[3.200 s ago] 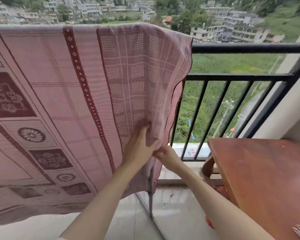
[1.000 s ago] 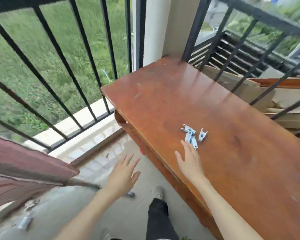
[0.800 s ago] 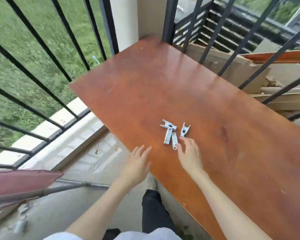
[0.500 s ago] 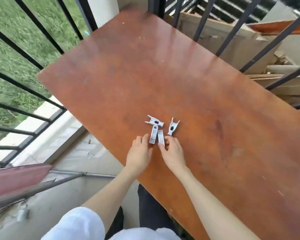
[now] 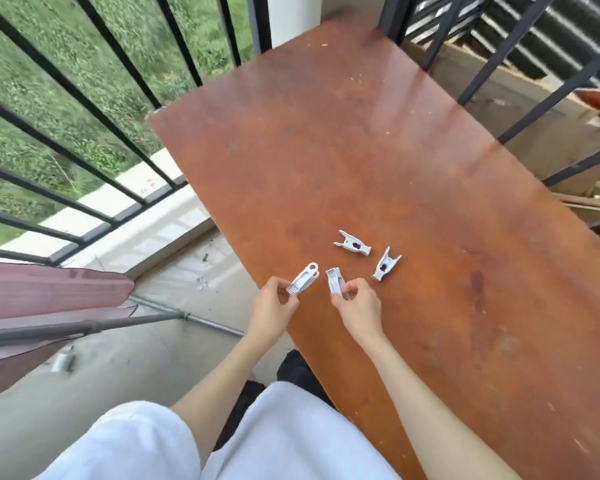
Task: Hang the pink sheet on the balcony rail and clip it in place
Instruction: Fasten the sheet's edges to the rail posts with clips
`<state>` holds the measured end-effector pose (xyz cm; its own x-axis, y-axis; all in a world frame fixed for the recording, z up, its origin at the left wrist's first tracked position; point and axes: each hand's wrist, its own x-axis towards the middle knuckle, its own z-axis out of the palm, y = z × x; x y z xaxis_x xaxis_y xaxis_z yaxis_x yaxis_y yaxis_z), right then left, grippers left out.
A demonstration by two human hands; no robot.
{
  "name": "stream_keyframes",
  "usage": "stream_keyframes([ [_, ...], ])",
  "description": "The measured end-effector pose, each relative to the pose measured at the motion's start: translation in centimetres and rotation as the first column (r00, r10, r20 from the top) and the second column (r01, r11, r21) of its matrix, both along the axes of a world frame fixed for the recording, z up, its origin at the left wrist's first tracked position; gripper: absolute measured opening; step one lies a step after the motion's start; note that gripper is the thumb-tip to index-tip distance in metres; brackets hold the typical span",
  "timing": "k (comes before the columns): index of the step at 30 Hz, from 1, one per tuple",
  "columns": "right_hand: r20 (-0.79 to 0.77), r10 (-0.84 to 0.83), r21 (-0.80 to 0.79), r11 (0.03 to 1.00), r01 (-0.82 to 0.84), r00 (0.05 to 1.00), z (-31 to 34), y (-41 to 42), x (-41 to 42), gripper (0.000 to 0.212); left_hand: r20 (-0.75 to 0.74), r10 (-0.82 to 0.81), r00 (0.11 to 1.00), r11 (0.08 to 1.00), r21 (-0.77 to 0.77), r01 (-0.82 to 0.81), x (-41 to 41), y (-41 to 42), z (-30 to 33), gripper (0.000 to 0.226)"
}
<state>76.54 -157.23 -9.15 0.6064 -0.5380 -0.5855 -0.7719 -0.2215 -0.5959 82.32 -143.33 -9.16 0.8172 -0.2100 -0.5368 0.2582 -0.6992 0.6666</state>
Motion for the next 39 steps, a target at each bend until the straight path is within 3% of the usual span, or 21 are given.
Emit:
stream_keyframes([
  [3, 0.125, -0.090, 0.285, 0.957, 0.051, 0.988, 2.0, 3.7, 2.1, 0.033, 0.036, 0.138, 0.990, 0.989, -0.065, -0.136, 0.7, 4.5, 1.3, 0.013],
  [5, 0.175, -0.079, 0.420, 0.908, -0.002, 0.981, 3.4, 6.9, 4.4, 0.034, 0.101, 0.248, 0.963, 0.966, -0.095, -0.239, 1.0, 7.5, 2.6, 0.011],
  [11, 0.292, 0.160, 0.558, 0.772, -0.304, 0.943, 6.7, 17.3, 10.1, 0.009, 0.287, 0.376, 0.881, 0.926, -0.134, -0.352, 0.9, 17.1, 6.5, 0.014],
  [15, 0.317, 0.373, 0.525, 0.697, -0.489, 0.872, 8.8, 23.7, 12.3, 0.022, 0.363, 0.445, 0.819, 0.895, -0.145, -0.422, 0.6, 24.0, 8.0, 0.019],
  [18, 0.319, 0.516, 0.568, 0.568, -0.596, 0.795, 10.0, 27.2, 13.7, 0.022, 0.428, 0.477, 0.768, 0.874, -0.140, -0.465, 0.2, 28.2, 8.7, 0.019],
  [21, 0.366, 0.689, 0.512, 0.412, -0.754, 0.625, 11.0, 30.2, 15.6, 0.020, 0.477, 0.508, 0.717, 0.845, -0.116, -0.522, 0.0, 31.2, 9.3, 0.019],
  [24, 0.343, 0.877, 0.303, 0.236, -0.923, 0.337, 12.3, 32.7, 17.8, 0.026, 0.512, 0.552, 0.658, 0.809, -0.136, -0.572, 0.6, 33.0, 10.3, 0.021],
  [27, 0.340, 0.936, 0.068, 0.068, -0.995, 0.087, 13.9, 34.3, 20.0, 0.037, 0.619, 0.538, 0.572, 0.775, -0.096, -0.624, 1.2, 33.5, 12.1, 0.020],
  [28, 0.392, 0.917, 0.026, 0.069, -0.997, 0.074, 14.4, 34.8, 20.7, 0.037, 0.692, 0.522, 0.499, 0.735, -0.068, -0.674, 1.3, 33.4, 13.0, 0.016],
  [29, 0.470, 0.874, 0.030, 0.119, -0.992, 0.119, 14.9, 35.5, 21.6, 0.035, 0.768, 0.500, 0.400, 0.677, -0.058, -0.734, 1.4, 33.3, 13.8, 0.013],
  [32, 0.694, 0.622, 0.165, 0.352, -0.921, 0.362, 17.1, 37.6, 25.0, 0.029, 0.885, 0.462, 0.048, 0.455, -0.190, -0.870, 2.1, 32.8, 16.8, 0.029],
  [34, 0.762, 0.495, 0.217, 0.412, -0.885, 0.417, 19.1, 39.2, 27.6, 0.034, 0.909, 0.402, -0.111, 0.360, -0.268, -0.894, 3.3, 33.1, 18.7, 0.043],
  [36, 0.787, 0.461, 0.245, 0.376, -0.894, 0.409, 20.9, 40.8, 29.7, 0.045, 0.935, 0.340, -0.106, 0.352, -0.231, -0.907, 4.6, 33.4, 20.3, 0.057],
  [39, 0.801, 0.479, 0.286, 0.222, -0.932, 0.360, 23.2, 43.6, 31.0, 0.047, 0.952, 0.297, -0.073, 0.305, -0.167, -0.938, 6.4, 33.7, 21.3, 0.068],
])
